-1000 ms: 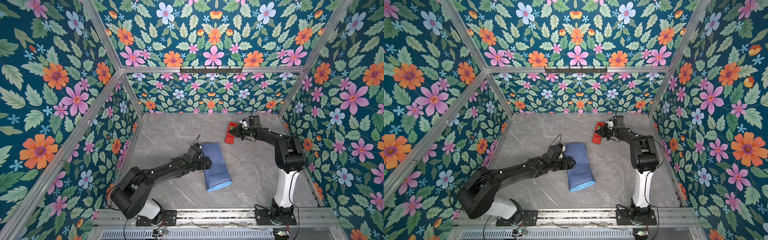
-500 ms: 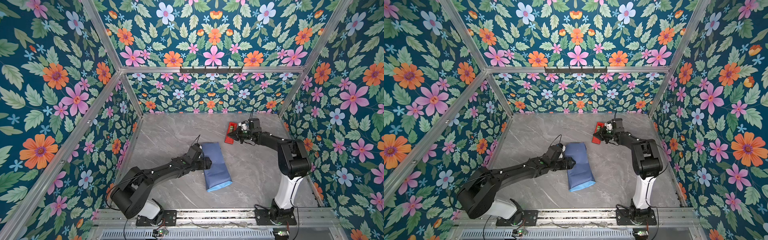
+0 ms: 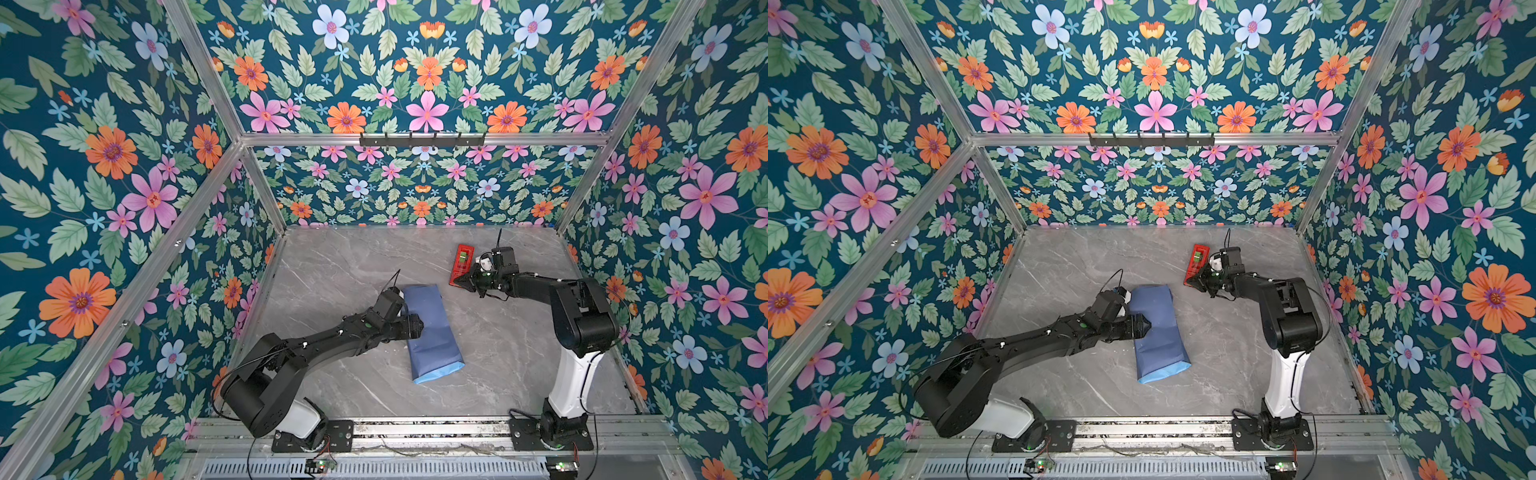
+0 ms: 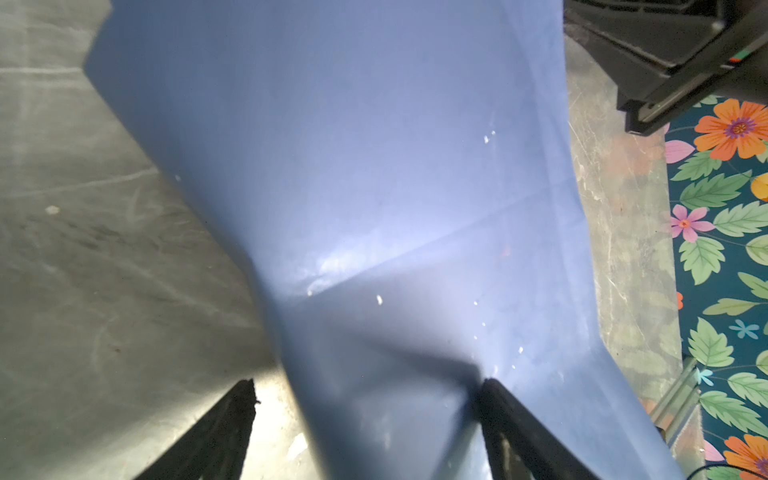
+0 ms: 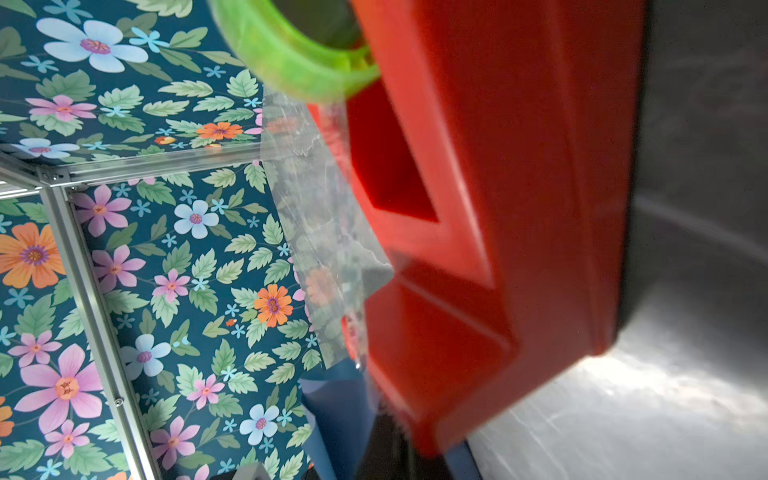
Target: Wrap the gift box in paper
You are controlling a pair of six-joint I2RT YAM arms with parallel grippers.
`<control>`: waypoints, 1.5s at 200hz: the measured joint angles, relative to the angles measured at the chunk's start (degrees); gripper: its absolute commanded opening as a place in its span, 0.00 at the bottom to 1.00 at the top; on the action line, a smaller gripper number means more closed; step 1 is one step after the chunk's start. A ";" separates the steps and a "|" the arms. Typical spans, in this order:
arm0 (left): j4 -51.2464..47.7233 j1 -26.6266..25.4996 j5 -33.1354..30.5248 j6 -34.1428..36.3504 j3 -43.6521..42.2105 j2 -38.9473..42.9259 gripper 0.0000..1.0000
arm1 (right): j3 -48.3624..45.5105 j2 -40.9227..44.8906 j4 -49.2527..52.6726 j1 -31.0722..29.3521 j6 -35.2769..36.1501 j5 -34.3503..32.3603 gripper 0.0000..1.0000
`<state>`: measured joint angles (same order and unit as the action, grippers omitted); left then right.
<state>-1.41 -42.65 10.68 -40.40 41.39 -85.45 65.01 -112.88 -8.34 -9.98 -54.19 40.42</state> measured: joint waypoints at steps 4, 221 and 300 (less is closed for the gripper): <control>0.00 0.00 0.00 0.00 0.00 0.00 0.85 | -0.09 0.00 -0.04 0.13 0.28 -0.11 0.00; 1.79 0.07 0.55 0.07 0.00 -0.96 0.85 | -23.76 33.62 -1.36 -10.10 9.38 -8.24 0.00; 1.77 0.07 0.61 0.11 0.07 -1.07 0.85 | -27.26 36.11 -8.15 -18.93 16.04 -15.08 0.00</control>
<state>0.36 -42.59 11.29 -40.29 41.45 -86.52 37.76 -76.77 -16.49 -28.91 -38.15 25.34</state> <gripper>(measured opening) 0.852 0.062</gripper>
